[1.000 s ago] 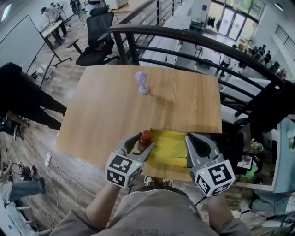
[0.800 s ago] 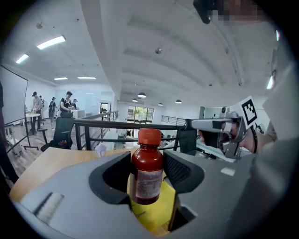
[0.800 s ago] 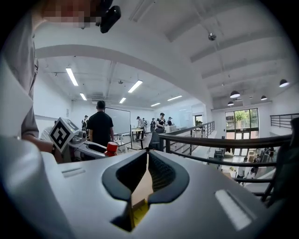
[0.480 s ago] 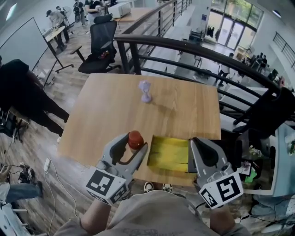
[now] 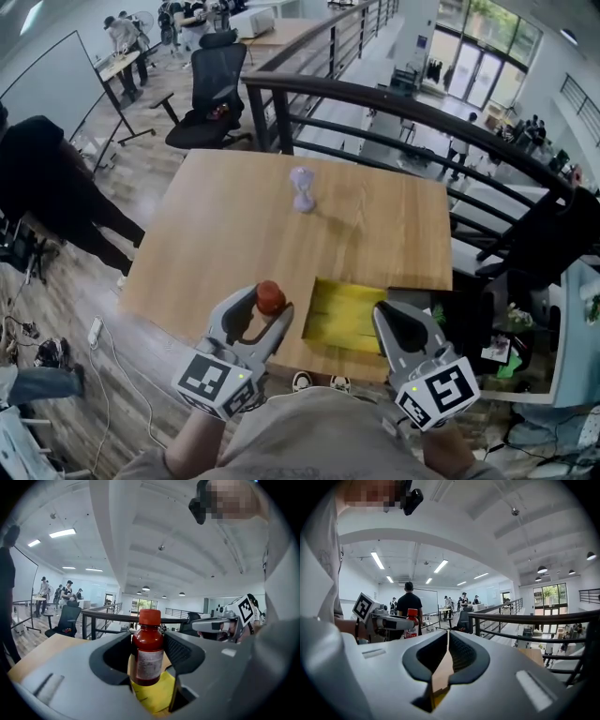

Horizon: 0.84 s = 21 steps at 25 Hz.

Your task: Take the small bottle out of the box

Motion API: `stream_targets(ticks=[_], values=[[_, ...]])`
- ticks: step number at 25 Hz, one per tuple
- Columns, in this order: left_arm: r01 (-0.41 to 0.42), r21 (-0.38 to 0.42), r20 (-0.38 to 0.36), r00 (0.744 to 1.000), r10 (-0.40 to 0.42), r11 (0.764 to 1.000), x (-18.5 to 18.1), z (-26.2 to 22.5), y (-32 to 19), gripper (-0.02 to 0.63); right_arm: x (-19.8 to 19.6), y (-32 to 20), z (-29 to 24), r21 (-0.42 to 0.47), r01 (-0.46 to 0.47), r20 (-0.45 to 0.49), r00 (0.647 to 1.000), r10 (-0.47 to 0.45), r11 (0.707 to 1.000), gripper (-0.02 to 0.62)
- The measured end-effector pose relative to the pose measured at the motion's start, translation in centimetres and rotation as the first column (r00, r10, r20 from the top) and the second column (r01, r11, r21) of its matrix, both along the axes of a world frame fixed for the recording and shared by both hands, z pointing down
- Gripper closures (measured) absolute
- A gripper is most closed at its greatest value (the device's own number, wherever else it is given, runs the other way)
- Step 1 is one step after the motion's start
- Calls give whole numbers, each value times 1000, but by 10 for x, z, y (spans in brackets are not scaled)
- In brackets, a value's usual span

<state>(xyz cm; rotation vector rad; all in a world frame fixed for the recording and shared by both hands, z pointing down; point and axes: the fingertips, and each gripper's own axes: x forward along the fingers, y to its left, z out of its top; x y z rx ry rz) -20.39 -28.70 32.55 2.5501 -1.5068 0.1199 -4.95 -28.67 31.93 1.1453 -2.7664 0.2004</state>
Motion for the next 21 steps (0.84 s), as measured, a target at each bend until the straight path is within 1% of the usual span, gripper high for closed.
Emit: stream_targets(ticks=[6, 12, 21], values=[[10, 7, -12, 1000, -10, 1000, -6, 2, -3, 388, -8, 0, 2, 12, 20, -12, 1000, -20, 1000, 575], [-4, 19, -13, 1000, 4, 1000, -3, -6, -3, 388, -6, 0, -2, 15, 13, 5, 1000, -13, 1000, 575], [-10, 23, -16, 1000, 11, 1000, 4, -10, -7, 388, -2, -1, -1, 19, 24, 4, 1000, -24, 1000, 575]])
